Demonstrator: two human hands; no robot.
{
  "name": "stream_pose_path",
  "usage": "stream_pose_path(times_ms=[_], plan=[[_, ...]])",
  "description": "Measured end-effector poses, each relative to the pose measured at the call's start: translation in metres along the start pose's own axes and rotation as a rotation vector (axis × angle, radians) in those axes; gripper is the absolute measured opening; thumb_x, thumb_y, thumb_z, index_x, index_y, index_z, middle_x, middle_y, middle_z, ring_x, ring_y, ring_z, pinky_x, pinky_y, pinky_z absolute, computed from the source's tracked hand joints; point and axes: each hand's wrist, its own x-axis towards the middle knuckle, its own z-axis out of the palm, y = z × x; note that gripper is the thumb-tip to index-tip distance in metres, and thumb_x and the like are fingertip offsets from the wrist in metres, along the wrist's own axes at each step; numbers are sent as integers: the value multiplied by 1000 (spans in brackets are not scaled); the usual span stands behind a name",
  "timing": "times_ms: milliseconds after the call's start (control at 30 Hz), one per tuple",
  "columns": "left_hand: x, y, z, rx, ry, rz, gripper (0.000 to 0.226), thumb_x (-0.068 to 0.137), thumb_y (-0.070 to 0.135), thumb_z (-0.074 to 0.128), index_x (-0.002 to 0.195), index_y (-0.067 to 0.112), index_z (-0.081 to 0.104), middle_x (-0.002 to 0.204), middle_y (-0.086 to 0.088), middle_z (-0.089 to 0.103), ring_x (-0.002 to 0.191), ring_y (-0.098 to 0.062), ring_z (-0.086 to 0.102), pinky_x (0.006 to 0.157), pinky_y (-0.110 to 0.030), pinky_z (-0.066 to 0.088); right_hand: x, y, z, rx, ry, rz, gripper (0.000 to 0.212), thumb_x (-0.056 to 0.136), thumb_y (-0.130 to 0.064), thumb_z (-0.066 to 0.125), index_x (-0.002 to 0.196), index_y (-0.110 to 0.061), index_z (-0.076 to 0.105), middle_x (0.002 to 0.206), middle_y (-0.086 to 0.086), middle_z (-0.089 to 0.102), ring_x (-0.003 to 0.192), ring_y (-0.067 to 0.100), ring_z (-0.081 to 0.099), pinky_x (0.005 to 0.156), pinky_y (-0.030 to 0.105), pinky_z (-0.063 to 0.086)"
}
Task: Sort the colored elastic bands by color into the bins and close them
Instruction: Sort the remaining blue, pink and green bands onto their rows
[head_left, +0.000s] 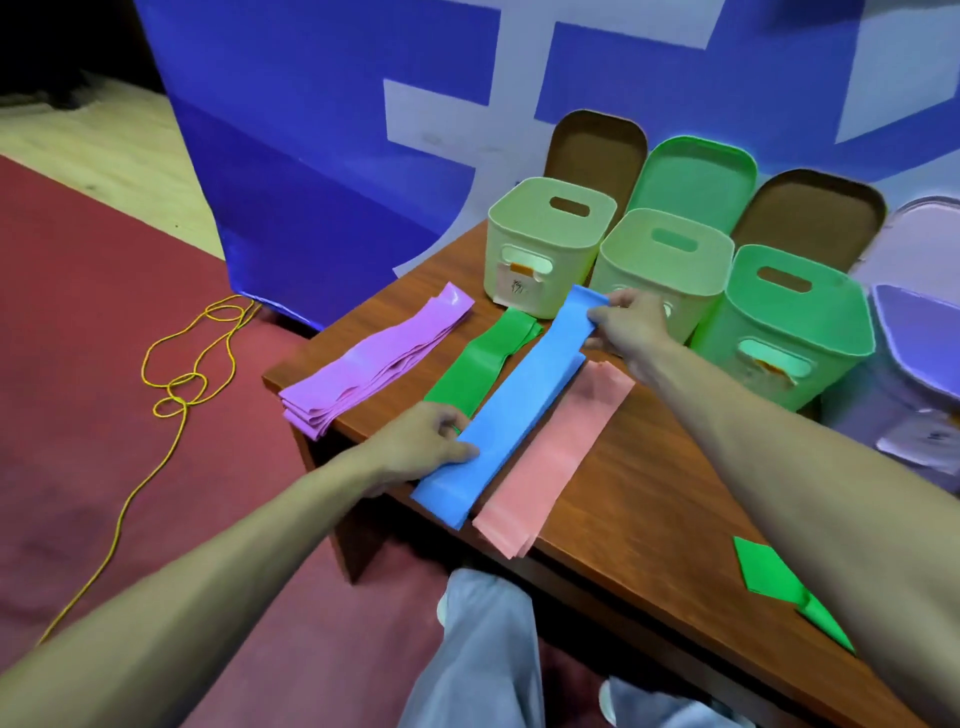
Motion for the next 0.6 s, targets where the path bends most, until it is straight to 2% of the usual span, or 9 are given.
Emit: stream_pose_path(times_ms=[33, 100, 200, 267, 333, 400, 467, 533, 600], plan=[[3, -2, 1, 31, 9, -1, 15, 84, 13, 69, 76, 14, 55, 63, 1, 41, 49, -9, 38, 45, -21, 31, 5, 4, 5, -23, -1, 15, 25, 81, 4, 57, 73, -19, 50, 70, 12, 57, 50, 23, 60, 60, 39, 57], [12, -5, 4, 159, 16, 11, 15, 82, 17, 70, 85, 12, 56, 65, 1, 44, 57, -15, 42, 49, -26, 32, 13, 11, 12, -54, -2, 40, 20, 82, 2, 58, 81, -17, 52, 72, 10, 57, 40, 19, 59, 51, 31, 55], [20, 1, 7, 379, 21, 60, 25, 83, 23, 69, 103, 14, 57, 72, 6, 52, 73, -19, 51, 52, -23, 31, 26, 23, 18, -106, 2, 59, 18, 85, 2, 57, 96, -11, 51, 73, 7, 56, 28, 11, 54, 35, 19, 47], [26, 2, 10, 472, 22, 79, 37, 85, 25, 67, 117, 13, 54, 91, -2, 61, 88, -24, 56, 61, -23, 31, 32, 31, 19, -155, 13, 54, 15, 85, 2, 58, 91, -10, 51, 73, 6, 55, 28, 9, 53, 35, 20, 47], [30, 2, 14, 582, 34, 83, 42, 85, 28, 64, 123, 16, 50, 108, -7, 61, 102, -27, 56, 73, -28, 38, 38, 38, 20, -206, 28, 44, 17, 84, 4, 59, 82, -10, 51, 71, 6, 53, 29, 10, 53, 36, 21, 47], [31, 4, 17, 682, 27, 73, 44, 87, 30, 62, 126, 18, 46, 115, -9, 60, 106, -29, 55, 81, -34, 43, 42, 44, 20, -257, 30, 28, 24, 83, 5, 60, 73, -13, 49, 71, 7, 52, 32, 11, 53, 37, 22, 47], [32, 7, 18, 771, 36, 77, 46, 87, 32, 61, 127, 16, 43, 116, -11, 59, 106, -32, 56, 78, -37, 43, 46, 48, 20, -318, 36, -4, 29, 82, 5, 62, 67, -16, 48, 74, 9, 56, 32, 8, 54, 33, 18, 43], [31, 9, 17, 858, 72, 95, 48, 86, 34, 61, 125, 15, 40, 115, -11, 58, 104, -33, 57, 72, -37, 41, 49, 52, 21, -454, 31, -64, 21, 80, 1, 64, 70, -15, 56, 83, 10, 60, 51, 14, 62, 40, 17, 43], [30, 10, 15, 888, 93, 119, 52, 84, 38, 63, 126, 18, 40, 118, -7, 53, 107, -31, 55, 74, -37, 42, 50, 55, 22, -623, 11, -155, 12, 79, 0, 64, 84, -11, 65, 91, 10, 63, 82, 22, 63, 63, 20, 45]])
